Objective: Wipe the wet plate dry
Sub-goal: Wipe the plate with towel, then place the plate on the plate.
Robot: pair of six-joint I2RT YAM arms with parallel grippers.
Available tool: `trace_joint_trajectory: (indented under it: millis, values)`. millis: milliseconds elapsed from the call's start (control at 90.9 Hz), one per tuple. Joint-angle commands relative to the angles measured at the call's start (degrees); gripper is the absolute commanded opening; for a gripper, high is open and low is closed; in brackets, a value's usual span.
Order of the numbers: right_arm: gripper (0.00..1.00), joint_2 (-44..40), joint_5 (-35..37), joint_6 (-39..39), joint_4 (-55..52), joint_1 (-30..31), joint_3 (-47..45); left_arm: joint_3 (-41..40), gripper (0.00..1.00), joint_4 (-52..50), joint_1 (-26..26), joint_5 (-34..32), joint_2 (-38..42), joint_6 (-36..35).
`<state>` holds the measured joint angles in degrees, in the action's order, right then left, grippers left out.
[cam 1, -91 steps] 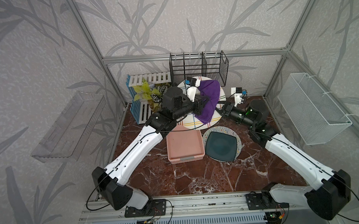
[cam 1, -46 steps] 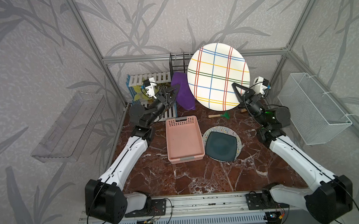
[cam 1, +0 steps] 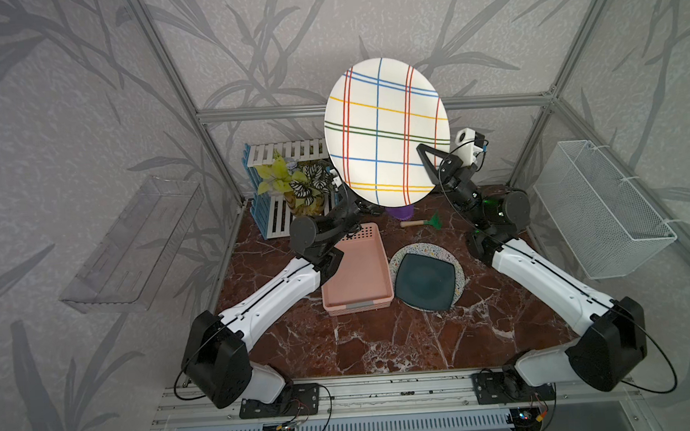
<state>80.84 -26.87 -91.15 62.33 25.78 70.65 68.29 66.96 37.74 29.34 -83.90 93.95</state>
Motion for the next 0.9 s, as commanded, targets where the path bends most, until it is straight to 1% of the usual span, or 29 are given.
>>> trace_joint_trajectory:
  millis: [0,33,66,110,143,165,176,187,209,242,264,297,374,451,517,572,638,704,792,891]
  values:
    - [0.00,0.34,5.76,-0.86,-4.37,-3.94,-1.51,1.75,0.00,7.31,0.87,2.83,2.54,-2.57]
    - [0.00,-0.55,6.17,-1.02,-4.43,-4.10,-3.17,1.31,0.00,5.48,-0.60,3.04,4.00,-4.16]
    - [0.00,-1.76,6.50,-0.28,-5.00,-4.38,-5.26,1.41,0.00,2.58,-2.45,3.91,5.78,-7.22]
    - [0.00,-4.96,7.29,1.52,-7.87,-5.41,-8.22,1.88,0.00,-6.76,-4.92,4.16,8.78,-13.01]
    - [0.00,-7.60,7.81,4.44,-12.16,-6.72,-10.76,2.53,0.00,-15.48,-6.38,3.15,11.14,-20.32]
    - [0.00,-9.64,8.16,6.88,-15.99,-7.61,-12.00,3.18,0.00,-20.95,-7.13,1.83,13.24,-25.73]
    - [0.00,-10.87,8.33,8.15,-17.80,-8.04,-12.54,3.57,0.00,-25.98,-7.36,0.92,14.16,-27.67]
    - [0.00,-12.33,8.55,9.88,-19.94,-8.43,-12.94,3.98,0.00,-30.17,-7.52,-0.19,14.97,-31.06]
    - [0.00,-14.80,8.95,12.06,-24.90,-9.16,-13.53,5.04,0.00,-36.54,-7.81,-2.52,16.37,-35.84]
    - [0.00,-18.10,9.69,18.41,-32.58,-9.88,-13.60,6.40,0.00,-46.79,-8.20,-6.03,17.55,-43.06]
    - [0.00,-19.93,10.23,22.01,-38.12,-10.27,-13.32,7.05,0.00,-50.89,-8.75,-7.47,18.25,-46.36]
    - [0.00,-22.22,10.65,26.15,-44.82,-10.77,-13.34,6.83,0.00,-55.48,-10.22,-8.04,19.12,-48.79]
    - [0.00,-25.94,10.17,31.91,-55.49,-12.38,-13.98,3.29,0.00,-59.78,-14.26,-7.94,20.83,-50.43]
    - [0.00,-29.53,13.07,37.69,-68.59,-12.62,-14.41,-0.47,0.00,-63.60,-17.68,-8.93,22.53,-51.82]
    - [0.00,-31.95,14.87,39.44,-75.72,-12.78,-16.49,-3.63,0.00,-66.23,-20.38,-10.27,24.13,-52.86]
    - [0.00,-33.50,14.86,40.09,-79.41,-12.85,-18.64,-6.14,0.00,-68.08,-22.65,-11.72,25.39,-53.38]
    - [0.00,-34.28,13.97,40.00,-81.72,-12.88,-21.26,-8.48,0.00,-70.43,-25.08,-12.92,26.63,-54.03]
    - [0.00,-34.51,12.15,39.23,-81.33,-12.88,-24.82,-10.43,0.00,-71.92,-27.19,-13.19,27.34,-54.22]
    - [0.00,-34.06,9.68,38.21,-78.15,-12.88,-29.17,-12.34,0.00,-72.19,-28.80,-12.42,27.85,-54.08]
    - [0.00,-31.90,7.48,38.00,-75.20,-12.91,-31.96,-13.12,0.00,-72.19,-29.53,-11.49,27.84,-54.12]
